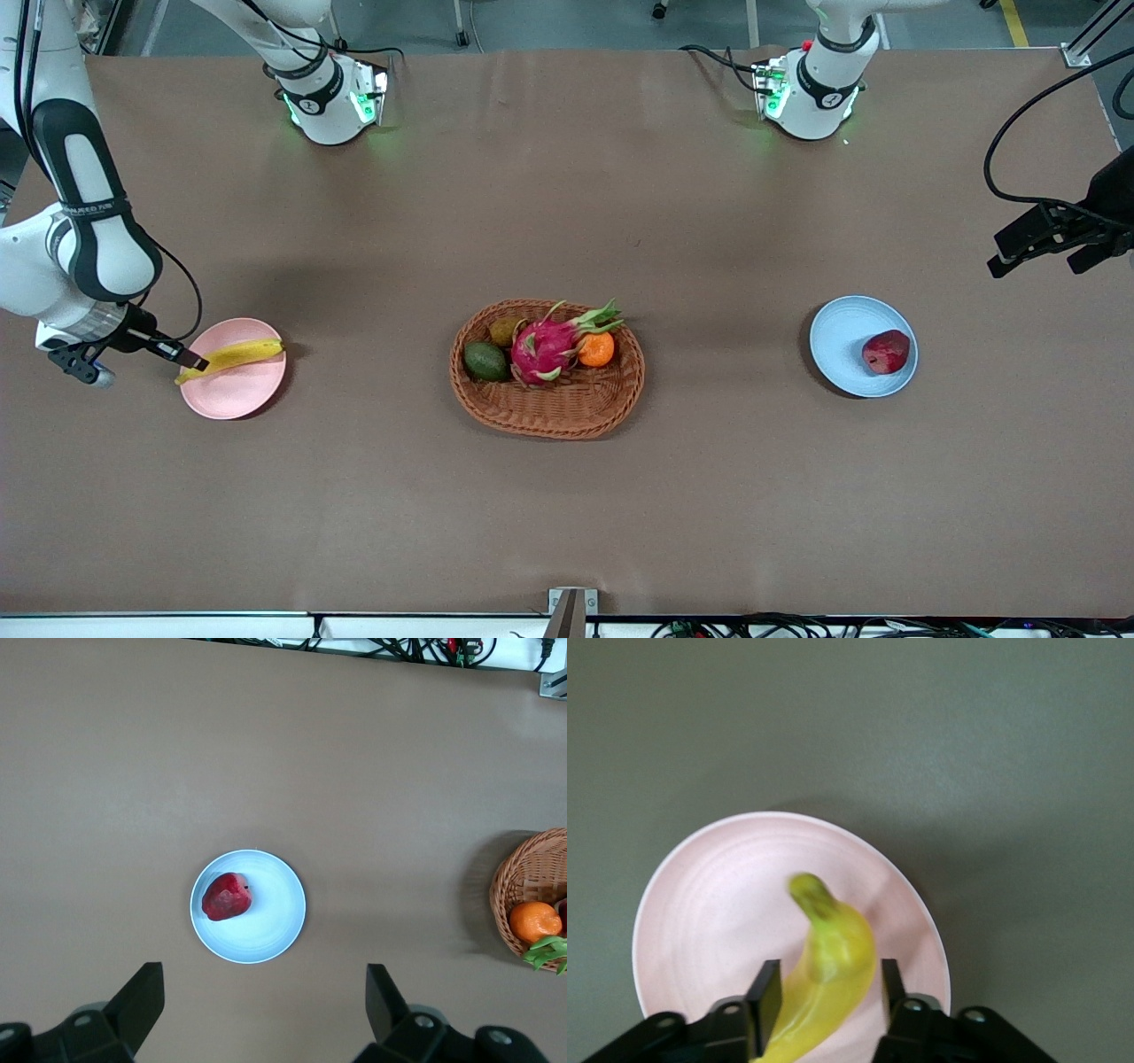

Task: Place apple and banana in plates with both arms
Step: 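Lower the banana onto the pink plate and open the right gripper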

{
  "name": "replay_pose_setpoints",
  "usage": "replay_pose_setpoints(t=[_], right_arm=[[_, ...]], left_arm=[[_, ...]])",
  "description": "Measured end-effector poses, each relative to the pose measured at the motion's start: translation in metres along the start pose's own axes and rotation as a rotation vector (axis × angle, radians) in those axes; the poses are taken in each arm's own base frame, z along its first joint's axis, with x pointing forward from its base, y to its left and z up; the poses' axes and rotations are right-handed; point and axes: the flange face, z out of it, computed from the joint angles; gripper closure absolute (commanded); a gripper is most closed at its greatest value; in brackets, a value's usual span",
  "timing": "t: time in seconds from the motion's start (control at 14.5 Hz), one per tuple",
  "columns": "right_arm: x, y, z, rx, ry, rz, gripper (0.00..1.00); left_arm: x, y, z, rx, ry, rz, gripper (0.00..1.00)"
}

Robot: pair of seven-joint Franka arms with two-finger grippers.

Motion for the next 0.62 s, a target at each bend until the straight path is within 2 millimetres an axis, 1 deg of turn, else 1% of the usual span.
replay_pose_setpoints(t=[0.21,0.34,0.48,0.62], right_arm=[[0.009,-0.007,-0.01,0.013,0.007,-0.028,0.0],[0.021,-0.019,-0.026,0.037,-0.016,-0.056,0.0],[0.039,-0.037,-0.057,0.053,-0.042,-0.114,0.0],[0.055,-0.053,-0.095,0.0,-0.061,-0.21,0.0]], left_arm=[[0.0,0.0,-0.002,0.0,0.003,0.0,0.0],[0.0,0.0,-0.002,0.0,0.005,0.001,0.0],[0.0,0.001,-0.003,-0.001,0.006,0.002,0.0],[0.0,0.001,-0.004,-0.001,0.007,0.025,0.0]])
